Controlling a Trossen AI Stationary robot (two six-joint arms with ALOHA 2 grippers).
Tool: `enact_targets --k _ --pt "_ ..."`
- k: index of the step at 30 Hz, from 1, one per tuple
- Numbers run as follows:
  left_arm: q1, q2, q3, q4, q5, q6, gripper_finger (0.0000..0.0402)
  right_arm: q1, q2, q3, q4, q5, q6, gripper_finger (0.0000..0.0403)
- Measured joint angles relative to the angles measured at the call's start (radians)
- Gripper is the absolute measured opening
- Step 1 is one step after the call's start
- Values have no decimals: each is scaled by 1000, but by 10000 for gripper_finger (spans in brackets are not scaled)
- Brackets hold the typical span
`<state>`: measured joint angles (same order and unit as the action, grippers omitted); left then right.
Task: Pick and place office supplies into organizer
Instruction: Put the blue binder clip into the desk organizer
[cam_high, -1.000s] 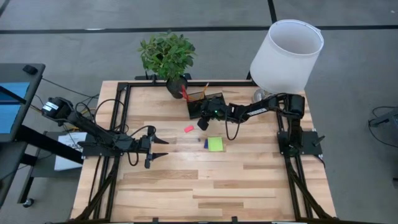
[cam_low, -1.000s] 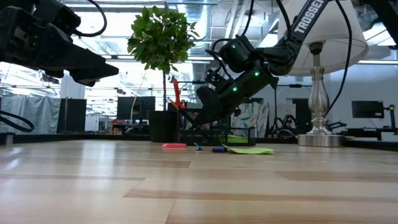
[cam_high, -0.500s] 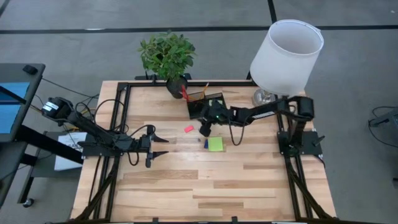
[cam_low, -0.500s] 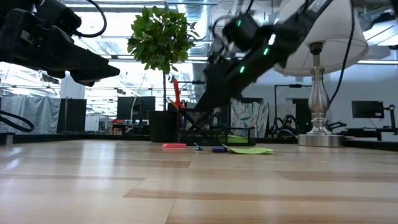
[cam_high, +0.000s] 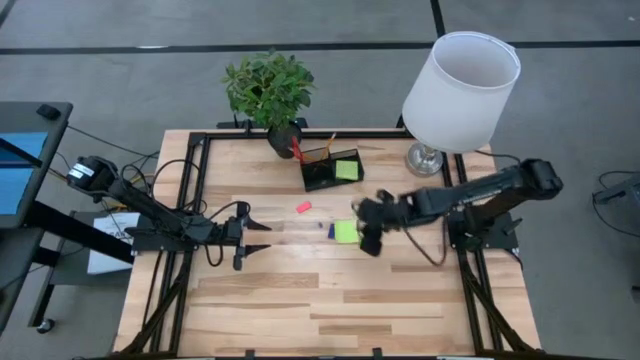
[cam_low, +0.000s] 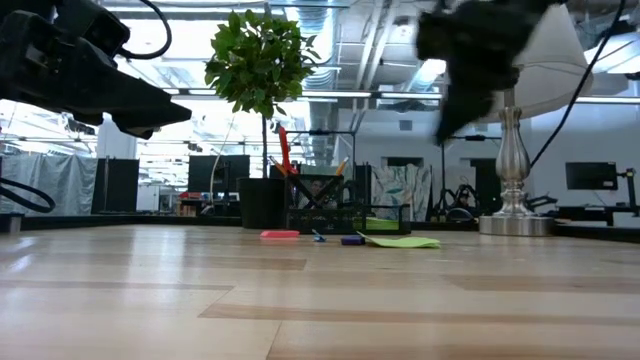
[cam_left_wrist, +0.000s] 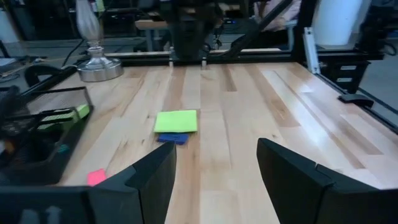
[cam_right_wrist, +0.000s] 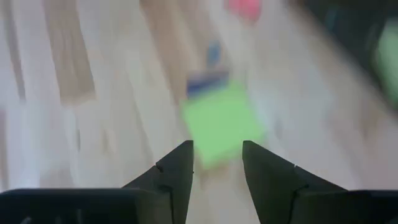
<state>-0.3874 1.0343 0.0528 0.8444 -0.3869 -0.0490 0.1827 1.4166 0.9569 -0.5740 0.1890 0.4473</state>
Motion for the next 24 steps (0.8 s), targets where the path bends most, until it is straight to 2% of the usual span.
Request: enact_targets --k 4,7,9,13,17,20,24 --pt "0 0 0 3 -5 5 217 123 12 -22 -136 52 195 133" --pt "12 0 0 29 -46 -12 217 206 48 -53 -158 109 324 131" --pt "36 0 7 40 -37 -47 217 255 80 -61 -154 156 398 130" --pt "103 0 63 -38 133 -41 217 330 156 -62 -137 242 507 128" --pt "178 0 139 -170 225 11 217 371 225 -62 -120 310 569 128" --pt "241 1 177 -249 338 56 217 383 270 -62 -110 341 601 127" --pt "307 49 202 -219 523 94 217 379 319 -62 -85 350 601 127"
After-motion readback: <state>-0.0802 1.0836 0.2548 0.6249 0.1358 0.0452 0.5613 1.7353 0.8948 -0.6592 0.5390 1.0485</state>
